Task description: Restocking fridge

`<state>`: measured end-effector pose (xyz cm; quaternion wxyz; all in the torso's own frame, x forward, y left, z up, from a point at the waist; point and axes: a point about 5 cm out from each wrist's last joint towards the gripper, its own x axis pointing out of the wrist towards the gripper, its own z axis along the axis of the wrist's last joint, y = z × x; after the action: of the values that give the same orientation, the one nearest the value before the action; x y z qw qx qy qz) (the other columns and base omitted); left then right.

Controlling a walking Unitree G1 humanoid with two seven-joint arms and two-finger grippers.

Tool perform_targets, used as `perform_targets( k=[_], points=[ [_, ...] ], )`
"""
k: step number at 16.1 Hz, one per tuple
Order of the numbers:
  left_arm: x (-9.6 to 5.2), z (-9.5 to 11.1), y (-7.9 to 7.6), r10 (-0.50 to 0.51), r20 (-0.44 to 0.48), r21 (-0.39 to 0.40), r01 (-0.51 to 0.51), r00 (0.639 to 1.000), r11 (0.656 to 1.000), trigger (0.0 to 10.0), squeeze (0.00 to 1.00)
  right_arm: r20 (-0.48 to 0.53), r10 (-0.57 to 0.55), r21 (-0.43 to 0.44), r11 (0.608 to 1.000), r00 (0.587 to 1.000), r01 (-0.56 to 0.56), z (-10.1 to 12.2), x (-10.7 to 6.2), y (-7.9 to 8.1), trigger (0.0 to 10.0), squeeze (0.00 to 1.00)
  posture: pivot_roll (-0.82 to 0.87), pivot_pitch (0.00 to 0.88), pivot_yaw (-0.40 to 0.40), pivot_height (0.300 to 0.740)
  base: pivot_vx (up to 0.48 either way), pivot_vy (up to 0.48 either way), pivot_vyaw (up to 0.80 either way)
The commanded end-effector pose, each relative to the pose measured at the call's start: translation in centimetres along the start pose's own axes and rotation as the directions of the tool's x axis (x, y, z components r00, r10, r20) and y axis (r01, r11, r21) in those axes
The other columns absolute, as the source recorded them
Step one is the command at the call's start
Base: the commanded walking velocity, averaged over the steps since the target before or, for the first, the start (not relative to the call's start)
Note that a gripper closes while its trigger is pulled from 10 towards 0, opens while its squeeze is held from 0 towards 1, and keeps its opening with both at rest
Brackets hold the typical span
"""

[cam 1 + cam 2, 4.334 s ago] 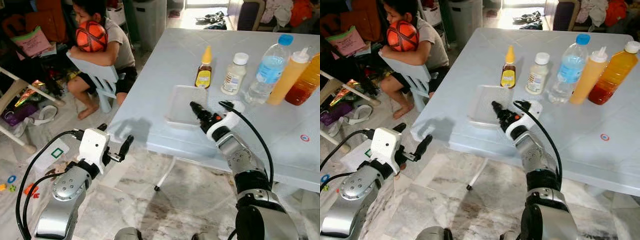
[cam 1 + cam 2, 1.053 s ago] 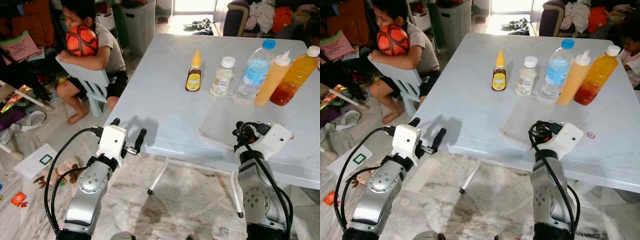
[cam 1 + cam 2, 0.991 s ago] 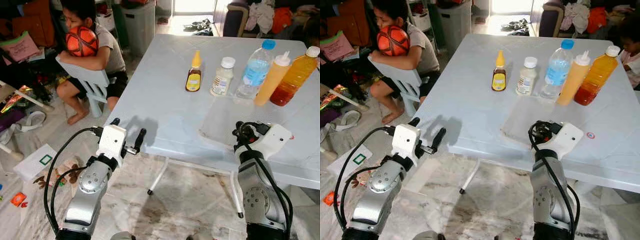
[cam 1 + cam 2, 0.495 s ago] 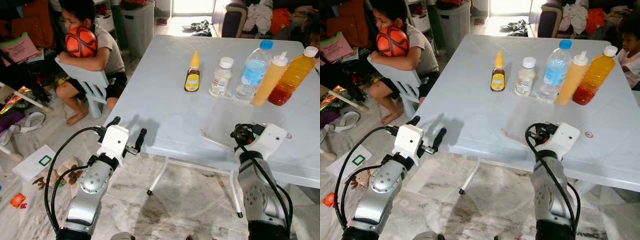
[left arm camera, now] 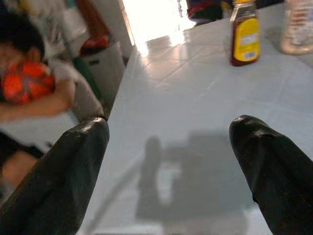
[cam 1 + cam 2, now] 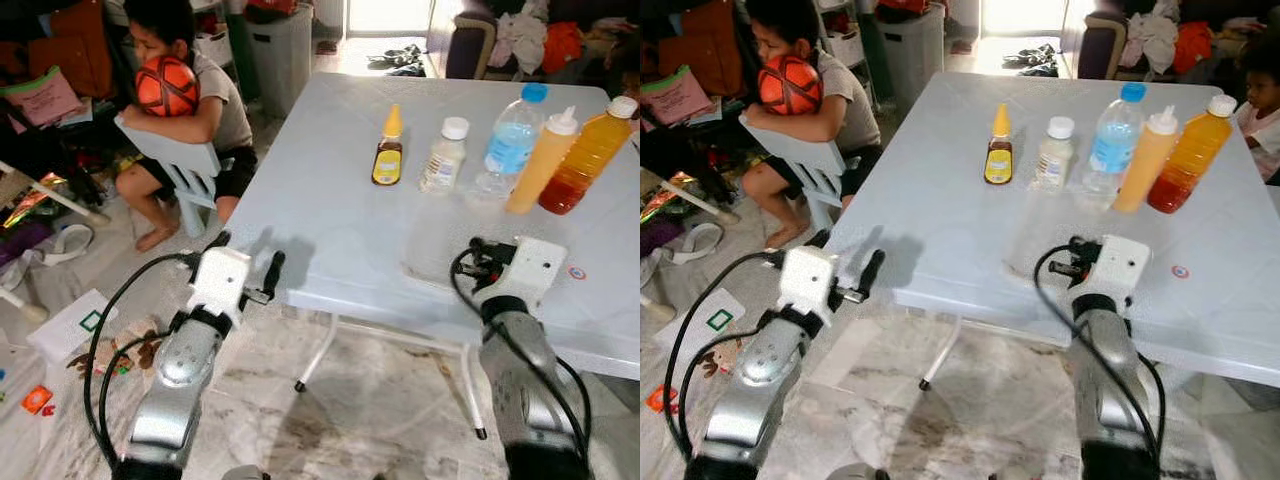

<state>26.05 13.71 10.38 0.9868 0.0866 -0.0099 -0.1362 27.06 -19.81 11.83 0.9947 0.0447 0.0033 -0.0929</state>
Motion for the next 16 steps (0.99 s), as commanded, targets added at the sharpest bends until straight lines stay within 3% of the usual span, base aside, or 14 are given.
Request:
perform_targets(
  k=[1,4,8,16],
  points=[
    [-0.3,0.2,0.6,0.026,-0.003,-0.020,-0.026,1.000,0.999,10.0,0.00,0.013,0.006,-0.041,0.999,1.000,-0.005,0.3,-0.3,0.0,10.0,0.00,-0.03,0.000,0.044,0.740,0.000,0.000,0.00],
    [-1.2,0.0,1.0,0.058,-0.026,-0.059,-0.059,0.998,0.996,10.0,0.00,0.062,0.088,-0.056,0.995,0.994,-0.085,1.5,-1.7,1.2,10.0,0.00,-0.04,0.000,0.042,0.740,0.000,0.000,0.00],
    [-0.3,0.1,1.0,0.066,-0.027,-0.075,-0.068,0.997,0.995,10.0,0.00,0.082,0.112,-0.032,0.993,0.990,-0.110,2.2,-1.0,2.0,10.0,0.00,-0.04,0.000,0.034,0.740,0.000,0.000,0.00],
    [0.0,0.1,1.0,0.077,-0.031,-0.079,-0.079,0.997,0.994,10.0,0.00,0.080,0.144,-0.004,0.990,0.986,-0.144,2.3,-0.6,2.5,10.0,0.00,-0.04,0.000,0.026,0.740,-0.286,0.000,0.00]
  ],
)
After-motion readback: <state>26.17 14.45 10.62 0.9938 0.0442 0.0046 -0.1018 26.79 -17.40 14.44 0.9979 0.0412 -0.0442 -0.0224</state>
